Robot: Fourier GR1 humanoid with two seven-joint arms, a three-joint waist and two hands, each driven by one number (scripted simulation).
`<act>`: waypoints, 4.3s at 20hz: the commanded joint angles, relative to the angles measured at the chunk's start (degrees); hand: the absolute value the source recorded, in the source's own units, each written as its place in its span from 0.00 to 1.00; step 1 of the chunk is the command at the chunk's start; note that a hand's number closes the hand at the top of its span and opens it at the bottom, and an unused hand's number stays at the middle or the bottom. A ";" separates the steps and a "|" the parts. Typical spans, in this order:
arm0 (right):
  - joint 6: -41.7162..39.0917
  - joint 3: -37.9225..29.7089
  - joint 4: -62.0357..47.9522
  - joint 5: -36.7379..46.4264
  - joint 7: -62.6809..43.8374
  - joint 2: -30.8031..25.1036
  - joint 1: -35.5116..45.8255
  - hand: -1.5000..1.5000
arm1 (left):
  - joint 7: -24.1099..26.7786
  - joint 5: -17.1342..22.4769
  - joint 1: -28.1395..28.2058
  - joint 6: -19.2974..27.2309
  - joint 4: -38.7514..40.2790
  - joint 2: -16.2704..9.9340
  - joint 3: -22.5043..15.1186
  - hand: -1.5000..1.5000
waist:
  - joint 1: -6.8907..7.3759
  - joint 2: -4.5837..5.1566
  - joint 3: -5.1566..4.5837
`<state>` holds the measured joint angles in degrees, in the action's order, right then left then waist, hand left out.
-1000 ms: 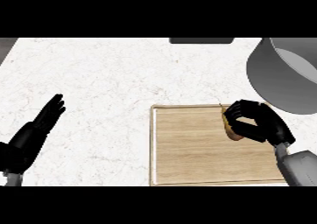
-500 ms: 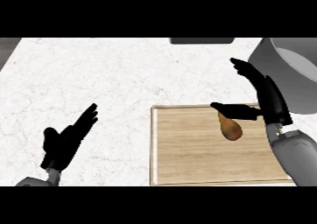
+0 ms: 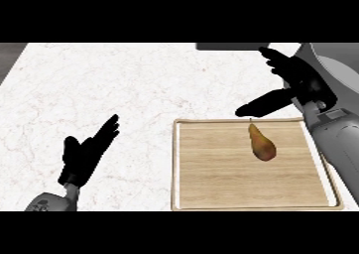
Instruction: Pick the pear from the tray and place it in the pot
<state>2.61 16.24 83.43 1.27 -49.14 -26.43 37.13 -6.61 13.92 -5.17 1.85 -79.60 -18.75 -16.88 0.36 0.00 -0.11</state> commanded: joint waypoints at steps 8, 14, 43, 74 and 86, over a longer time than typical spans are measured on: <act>-15.40 -1.24 -14.88 -9.78 -7.26 3.68 1.36 0.00 | 1.91 -1.53 -2.44 -0.97 4.17 2.45 0.89 0.50 | -0.22 0.35 0.09; -19.78 -0.04 -11.83 -7.77 -8.25 2.61 -4.45 0.00 | 0.85 -3.52 -1.55 -0.92 3.34 3.38 1.56 0.50 | -0.51 -0.05 0.10; -14.66 -16.29 -19.79 -3.68 16.11 13.25 -18.55 0.00 | -2.77 -8.05 -1.04 -5.19 0.28 6.94 7.55 0.50 | -0.12 0.09 0.14; -24.23 -47.47 -30.98 -10.93 76.52 -12.37 -35.80 1.00 | -0.70 -8.38 1.96 -6.96 -0.01 6.49 8.65 0.50 | -1.96 0.51 0.74; -18.28 -47.45 -57.94 0.88 99.18 -24.16 -26.12 1.00 | -1.30 -9.03 -0.03 -7.62 0.09 8.11 7.94 0.50 | 1.22 0.43 0.43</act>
<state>-17.89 -31.62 32.10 -0.95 44.17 -47.78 6.70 -8.08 5.44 -5.60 -5.63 -78.58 -11.39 -8.05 0.88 0.47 0.35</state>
